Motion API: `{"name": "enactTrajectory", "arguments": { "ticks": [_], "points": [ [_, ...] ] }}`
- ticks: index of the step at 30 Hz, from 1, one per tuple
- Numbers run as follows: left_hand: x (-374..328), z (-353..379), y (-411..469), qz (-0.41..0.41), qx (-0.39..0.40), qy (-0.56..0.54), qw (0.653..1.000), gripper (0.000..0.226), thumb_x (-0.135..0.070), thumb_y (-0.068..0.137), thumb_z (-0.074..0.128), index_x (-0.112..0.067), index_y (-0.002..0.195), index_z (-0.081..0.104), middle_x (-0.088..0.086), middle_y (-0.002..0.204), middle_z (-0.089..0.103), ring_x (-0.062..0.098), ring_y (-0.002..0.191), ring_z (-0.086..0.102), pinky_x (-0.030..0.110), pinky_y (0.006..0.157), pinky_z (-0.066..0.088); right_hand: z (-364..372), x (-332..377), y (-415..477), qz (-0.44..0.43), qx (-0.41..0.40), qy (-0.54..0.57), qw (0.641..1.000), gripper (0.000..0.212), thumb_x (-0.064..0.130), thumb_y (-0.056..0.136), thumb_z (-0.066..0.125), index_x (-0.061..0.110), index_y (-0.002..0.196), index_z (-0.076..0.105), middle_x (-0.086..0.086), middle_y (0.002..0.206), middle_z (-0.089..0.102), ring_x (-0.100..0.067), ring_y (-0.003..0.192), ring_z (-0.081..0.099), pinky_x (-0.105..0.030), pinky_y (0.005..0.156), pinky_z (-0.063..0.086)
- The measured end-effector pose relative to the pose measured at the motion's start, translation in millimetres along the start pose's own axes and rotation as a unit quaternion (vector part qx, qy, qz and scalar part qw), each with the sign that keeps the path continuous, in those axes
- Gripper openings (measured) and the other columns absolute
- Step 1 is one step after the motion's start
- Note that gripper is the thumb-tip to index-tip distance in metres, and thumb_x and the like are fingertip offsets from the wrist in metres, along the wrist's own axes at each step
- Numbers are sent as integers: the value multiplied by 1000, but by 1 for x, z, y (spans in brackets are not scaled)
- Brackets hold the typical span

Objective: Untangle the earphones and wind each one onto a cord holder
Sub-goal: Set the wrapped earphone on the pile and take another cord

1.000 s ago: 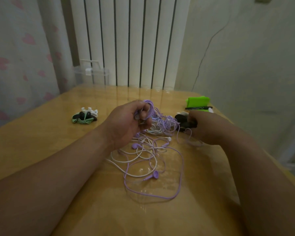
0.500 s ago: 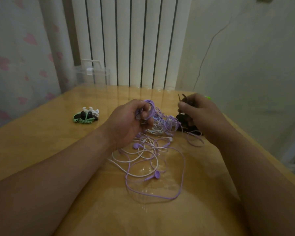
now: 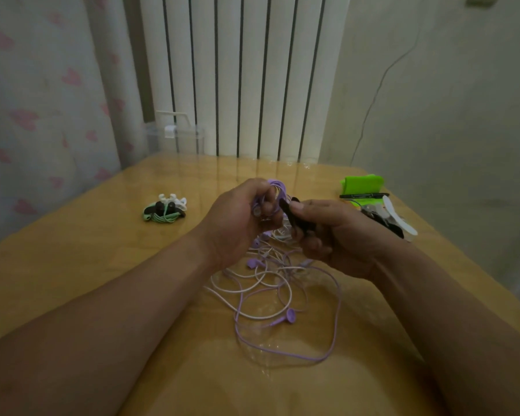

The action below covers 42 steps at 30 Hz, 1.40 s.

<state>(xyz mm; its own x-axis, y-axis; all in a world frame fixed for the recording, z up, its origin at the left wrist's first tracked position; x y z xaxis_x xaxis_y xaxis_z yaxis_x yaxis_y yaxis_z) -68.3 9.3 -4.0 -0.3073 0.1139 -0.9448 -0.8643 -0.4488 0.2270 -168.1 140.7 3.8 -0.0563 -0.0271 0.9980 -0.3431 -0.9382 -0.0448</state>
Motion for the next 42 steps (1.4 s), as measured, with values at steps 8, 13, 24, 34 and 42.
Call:
{"name": "enactTrajectory", "arguments": {
  "ticks": [8, 13, 24, 34, 42],
  "points": [
    [1, 7, -3, 15, 57, 9, 998, 23, -26, 96, 44, -12, 79, 48, 5, 70, 36, 18, 68, 44, 36, 77, 45, -2, 1, 0, -22, -26, -4, 999, 29, 29, 98, 59, 3, 110, 60, -3, 73, 61, -10, 51, 40, -23, 50, 22],
    [1, 9, -5, 70, 42, 144, 986, 23, -26, 99, 47, -10, 82, 48, 9, 77, 44, 25, 77, 47, 46, 82, 44, 2, -5, 6, -64, -143, -44, 987, 40, 34, 111, 46, -3, 114, 61, -15, 79, 52, -15, 54, 41, -31, 53, 27],
    [-5, 18, -12, 58, 76, 254, 963, 35, -36, 97, 69, -5, 111, 61, 15, 91, 67, 26, 81, 64, 37, 81, 57, -10, -7, 8, -2, -168, 11, 986, 44, 39, 109, 41, 2, 106, 63, -8, 59, 51, -17, 45, 42, -27, 43, 30],
    [-7, 12, -8, -31, 89, -46, 995, 31, -29, 112, 41, -4, 123, 56, 0, 74, 51, 14, 74, 57, 31, 75, 54, 4, 9, -5, -235, -90, -176, 952, 19, 13, 104, 60, 13, 123, 60, -6, 101, 75, -18, 98, 72, -34, 89, 60],
    [-3, 18, -9, -32, 75, -28, 996, 23, -21, 111, 41, -4, 102, 55, 2, 74, 53, 16, 72, 56, 32, 69, 53, 2, 8, -3, -230, -134, -161, 950, 15, 9, 106, 52, 0, 114, 62, -7, 89, 73, -17, 79, 70, -27, 76, 60]
  ]
}}
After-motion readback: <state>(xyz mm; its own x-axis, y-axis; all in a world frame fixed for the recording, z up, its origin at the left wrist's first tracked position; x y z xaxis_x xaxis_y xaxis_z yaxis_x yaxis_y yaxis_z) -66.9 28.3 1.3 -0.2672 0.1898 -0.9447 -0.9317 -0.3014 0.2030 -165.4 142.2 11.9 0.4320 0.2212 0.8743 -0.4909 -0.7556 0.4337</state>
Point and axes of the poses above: each hand's wrist, its own y-axis towards the middle knuckle, its own z-axis out of the palm, x = y × z, the point moved 3 cm from there along y, towards the middle knuckle
